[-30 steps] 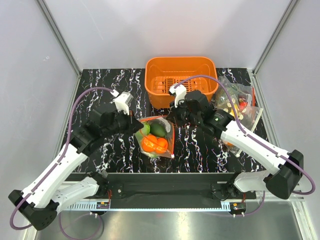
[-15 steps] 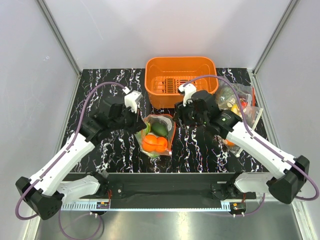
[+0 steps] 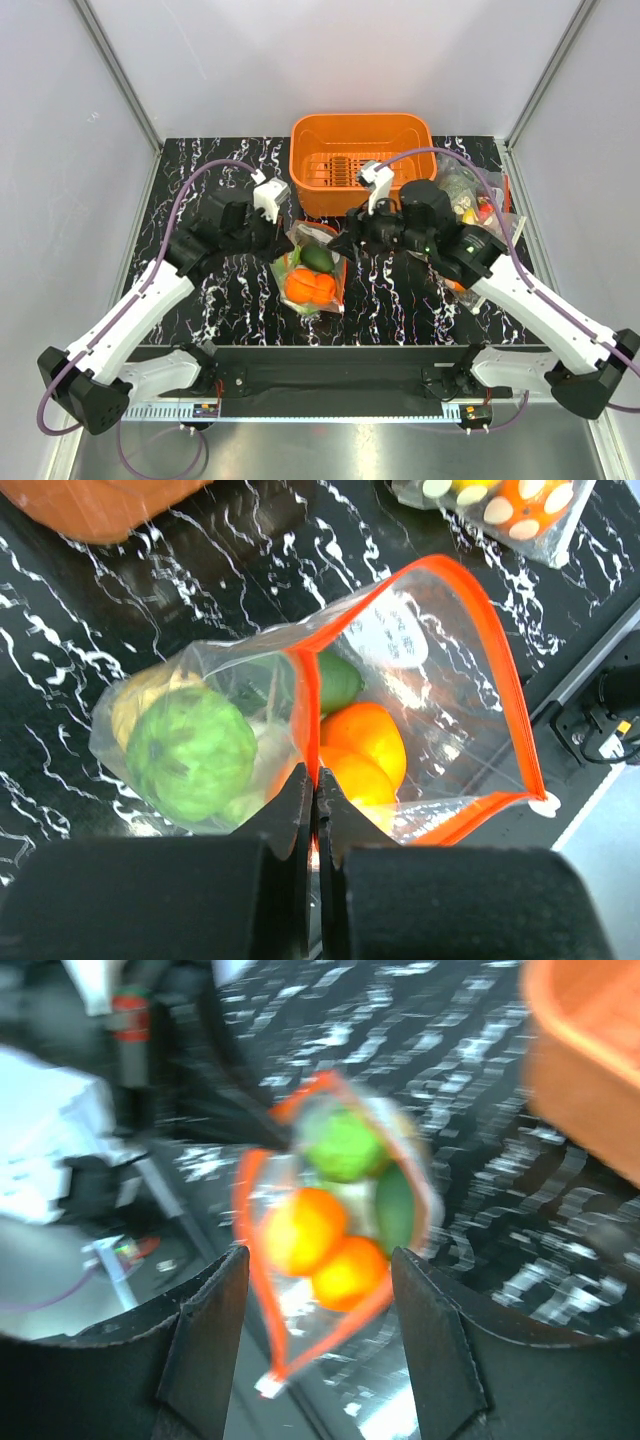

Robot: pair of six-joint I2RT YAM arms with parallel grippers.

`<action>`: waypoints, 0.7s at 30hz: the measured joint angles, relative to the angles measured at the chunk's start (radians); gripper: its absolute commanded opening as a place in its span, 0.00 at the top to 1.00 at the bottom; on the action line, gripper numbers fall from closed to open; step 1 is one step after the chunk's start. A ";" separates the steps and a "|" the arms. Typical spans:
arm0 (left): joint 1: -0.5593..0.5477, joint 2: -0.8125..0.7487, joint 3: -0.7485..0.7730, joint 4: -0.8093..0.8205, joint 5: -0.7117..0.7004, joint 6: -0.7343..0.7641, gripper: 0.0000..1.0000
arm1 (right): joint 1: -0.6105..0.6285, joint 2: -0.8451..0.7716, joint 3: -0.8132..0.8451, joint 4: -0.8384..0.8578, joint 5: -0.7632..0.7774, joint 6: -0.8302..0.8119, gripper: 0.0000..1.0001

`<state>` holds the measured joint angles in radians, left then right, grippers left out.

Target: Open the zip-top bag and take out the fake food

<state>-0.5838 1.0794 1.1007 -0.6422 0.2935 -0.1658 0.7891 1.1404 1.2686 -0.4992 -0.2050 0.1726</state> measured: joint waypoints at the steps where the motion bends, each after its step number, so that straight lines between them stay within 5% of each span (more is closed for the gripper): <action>1: 0.004 0.000 -0.003 0.010 0.004 0.005 1.00 | 0.013 0.012 0.000 0.016 -0.022 0.011 0.34; 8: 0.021 -0.009 -0.051 0.069 0.035 0.035 1.00 | 0.076 0.138 -0.042 0.130 -0.103 0.096 0.35; 21: 0.060 -0.077 -0.115 0.121 0.123 0.062 1.00 | 0.109 0.306 -0.092 0.165 -0.031 0.150 0.32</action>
<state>-0.5243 1.0019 0.9859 -0.5213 0.4164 -0.1036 0.8986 1.4460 1.1763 -0.3344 -0.2363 0.3222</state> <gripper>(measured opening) 0.012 0.673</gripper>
